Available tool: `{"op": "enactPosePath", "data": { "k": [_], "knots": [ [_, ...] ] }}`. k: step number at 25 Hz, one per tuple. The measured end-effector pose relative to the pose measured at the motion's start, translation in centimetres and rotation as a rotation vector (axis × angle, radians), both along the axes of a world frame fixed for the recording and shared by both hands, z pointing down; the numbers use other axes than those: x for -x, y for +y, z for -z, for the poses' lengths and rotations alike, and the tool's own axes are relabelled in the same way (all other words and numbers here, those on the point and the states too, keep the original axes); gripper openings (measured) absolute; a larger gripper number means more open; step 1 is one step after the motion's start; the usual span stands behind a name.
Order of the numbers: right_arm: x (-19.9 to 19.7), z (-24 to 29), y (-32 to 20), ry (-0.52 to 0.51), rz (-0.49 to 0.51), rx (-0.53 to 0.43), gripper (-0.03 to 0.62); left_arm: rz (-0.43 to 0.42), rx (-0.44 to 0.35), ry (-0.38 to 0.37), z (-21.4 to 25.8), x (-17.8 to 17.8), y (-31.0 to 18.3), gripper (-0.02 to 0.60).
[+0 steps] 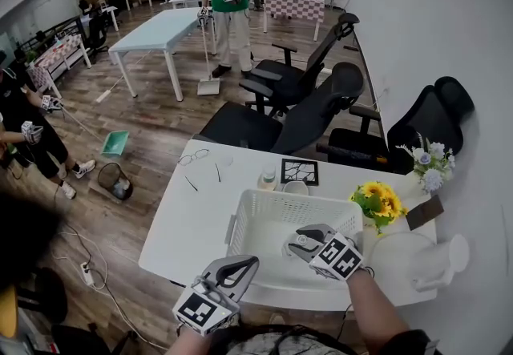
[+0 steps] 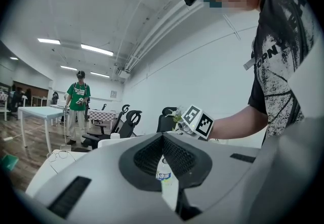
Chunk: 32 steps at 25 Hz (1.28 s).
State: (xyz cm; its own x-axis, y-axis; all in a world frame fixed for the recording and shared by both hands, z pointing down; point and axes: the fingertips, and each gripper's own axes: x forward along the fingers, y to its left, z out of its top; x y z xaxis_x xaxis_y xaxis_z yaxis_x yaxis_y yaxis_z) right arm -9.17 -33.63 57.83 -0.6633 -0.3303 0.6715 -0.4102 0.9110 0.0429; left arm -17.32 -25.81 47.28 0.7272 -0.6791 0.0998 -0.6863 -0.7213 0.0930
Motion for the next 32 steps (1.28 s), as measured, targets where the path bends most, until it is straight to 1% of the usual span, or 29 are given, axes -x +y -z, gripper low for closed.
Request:
{"op": "enactPosePath", "data": {
  "k": [7,12,21,28,32],
  "knots": [
    [0.4,0.2,0.1,-0.028,0.008,-0.026,0.163,0.021,0.001,-0.004,0.0,0.3,0.1,0.011],
    [0.6,0.4,0.2,-0.056,0.0,-0.055,0.161,0.031,0.001,0.009,0.2,0.3,0.2,0.011],
    [0.7,0.5,0.4,-0.084,0.003,-0.077,0.16,0.053,-0.009,-0.001,0.3,0.9,0.2,0.011],
    [0.6,3.2,0.3,-0.142,0.001,-0.108,0.158,0.058,-0.013,-0.005,0.8,0.4,0.7,0.011],
    [0.3,5.9,-0.2,-0.179,-0.018,-0.144,0.159,0.041,-0.022,-0.005,1.1,-0.2,0.7,0.011]
  ]
}}
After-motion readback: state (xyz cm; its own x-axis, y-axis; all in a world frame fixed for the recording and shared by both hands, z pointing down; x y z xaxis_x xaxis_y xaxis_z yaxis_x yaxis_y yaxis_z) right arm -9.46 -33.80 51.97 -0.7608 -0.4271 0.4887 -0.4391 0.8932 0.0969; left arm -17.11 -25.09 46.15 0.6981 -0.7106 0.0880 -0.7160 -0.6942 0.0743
